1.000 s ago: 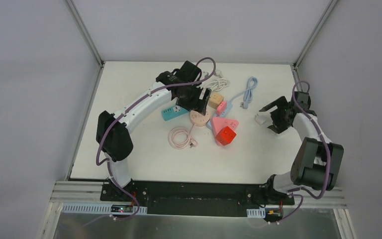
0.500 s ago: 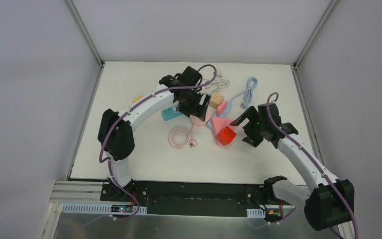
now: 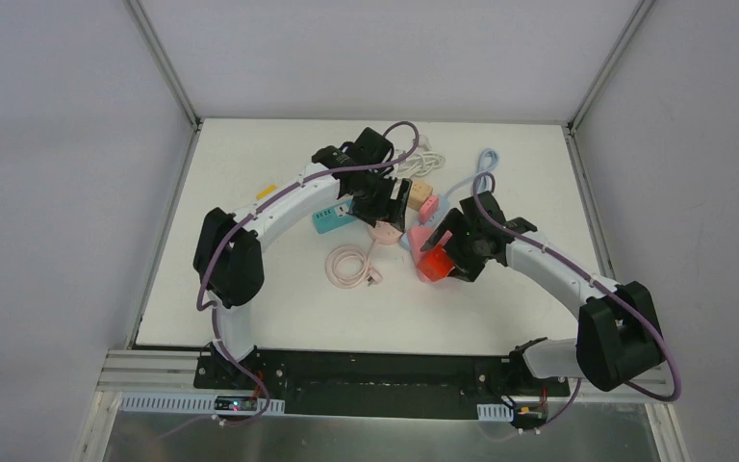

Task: Pull the plug off the socket

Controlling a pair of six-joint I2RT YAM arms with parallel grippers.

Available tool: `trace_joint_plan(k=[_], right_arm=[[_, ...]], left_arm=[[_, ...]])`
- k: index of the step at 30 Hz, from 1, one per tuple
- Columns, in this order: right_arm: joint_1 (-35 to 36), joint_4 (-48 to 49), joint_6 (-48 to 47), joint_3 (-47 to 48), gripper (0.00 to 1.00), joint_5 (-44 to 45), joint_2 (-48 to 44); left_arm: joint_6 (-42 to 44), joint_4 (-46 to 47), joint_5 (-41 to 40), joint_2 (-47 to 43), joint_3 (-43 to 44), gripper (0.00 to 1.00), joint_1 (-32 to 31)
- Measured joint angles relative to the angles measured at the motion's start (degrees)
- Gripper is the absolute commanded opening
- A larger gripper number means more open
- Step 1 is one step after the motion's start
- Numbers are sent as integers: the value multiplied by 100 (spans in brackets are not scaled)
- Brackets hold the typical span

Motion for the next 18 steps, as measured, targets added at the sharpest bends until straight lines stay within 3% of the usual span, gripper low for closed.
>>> trace_joint_plan(k=[6, 8, 14, 18], right_arm=[[-2, 17, -101, 122, 52, 181, 118], [-9, 48, -162, 122, 48, 188, 118], [-136, 72, -684, 122, 44, 48, 118], [-424, 0, -1082, 122, 54, -219, 118]], left_arm=[[-284, 177, 186, 313, 17, 76, 0], [-380, 254, 262, 396, 17, 75, 0], [-695, 553, 452, 734, 74, 74, -2], [-813, 678, 575, 1047, 186, 73, -31]])
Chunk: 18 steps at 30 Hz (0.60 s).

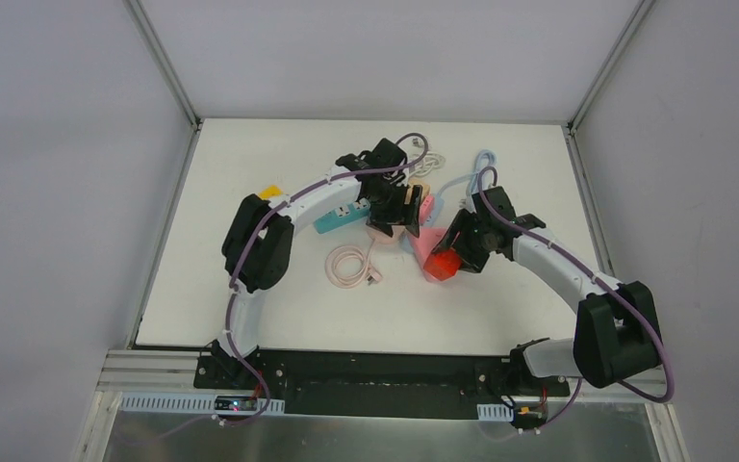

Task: Pull the plug off the socket

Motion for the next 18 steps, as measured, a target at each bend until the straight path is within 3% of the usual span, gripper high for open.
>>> trace_joint_plan(k=[5, 11, 14, 18], right_arm=[[-203, -94, -284, 0, 76, -247, 2], [-203, -85, -363, 9, 78, -516, 28], [-203, -90, -396, 11, 66, -579, 85], [-205, -168, -404, 52, 27, -647, 179]], left_arm=[[-92, 50, 39, 382, 293, 71, -133], [-133, 173, 33, 584, 417, 70, -236], [-131, 179, -7, 610, 417, 70, -249], [-61, 151, -199, 669, 407, 68, -308]])
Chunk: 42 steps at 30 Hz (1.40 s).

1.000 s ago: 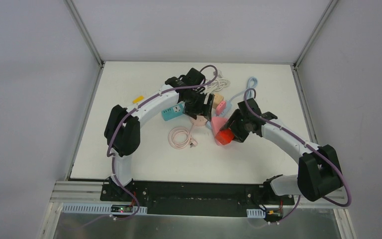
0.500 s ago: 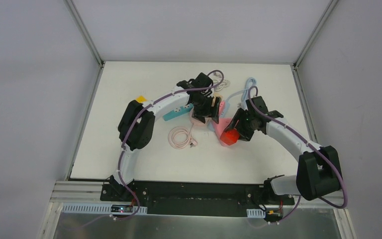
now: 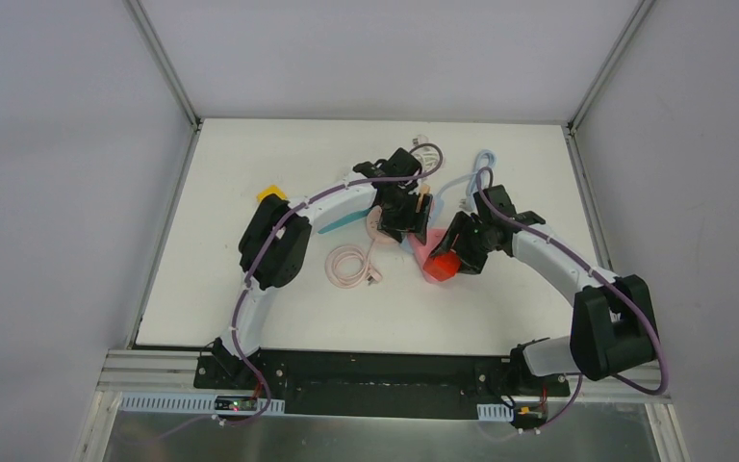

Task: Pull the plug off the socket

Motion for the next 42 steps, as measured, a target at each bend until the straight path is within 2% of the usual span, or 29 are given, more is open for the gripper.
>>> trace_joint_plan(k=[2, 3, 19, 28, 42], right_arm=[[-4, -35, -15, 33, 6, -4, 26], [-4, -46, -20, 37, 0, -4, 28], [-83, -302, -127, 212, 0, -225, 214], [-282, -323, -308, 199, 0, -529, 210], [-109, -979, -358, 844, 0, -173, 678]], left_arm=[[50, -9, -125, 0, -42, 66, -31], [83, -13, -181, 0, -70, 66, -50], [138, -63, -540, -2, -142, 53, -125], [142, 7, -566, -57, -249, 50, -127], [168, 83, -573, -98, -328, 48, -127]])
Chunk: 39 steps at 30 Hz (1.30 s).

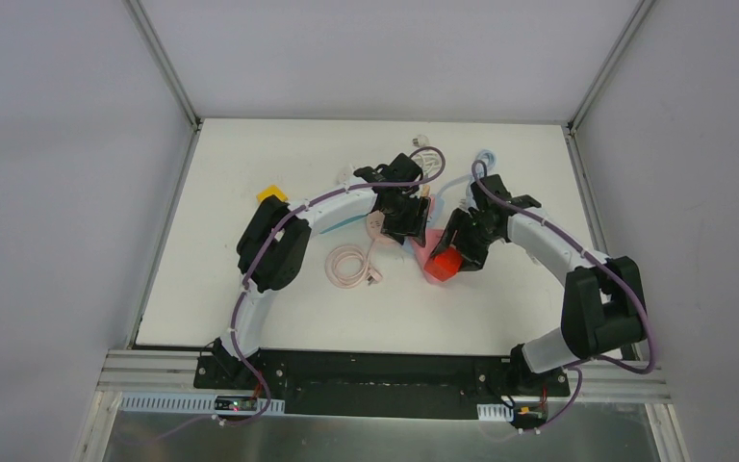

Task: Pull the plug off the socket

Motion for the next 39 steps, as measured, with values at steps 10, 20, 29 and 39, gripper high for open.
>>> trace_joint_plan(k=[10, 20, 29, 39], right_arm=[[-153, 599, 31, -603, 0, -249, -398], [-17, 20, -4, 15, 0, -35, 70], [-140, 791, -101, -691, 0, -177, -501], [-136, 560, -310, -389, 0, -125, -284]], left_arm=[[90, 9, -17, 0, 7, 48, -24], [236, 55, -35, 0, 11, 48, -22], [280, 55, -55, -11, 13, 48, -24], [315, 142, -151, -52, -39, 48, -26]])
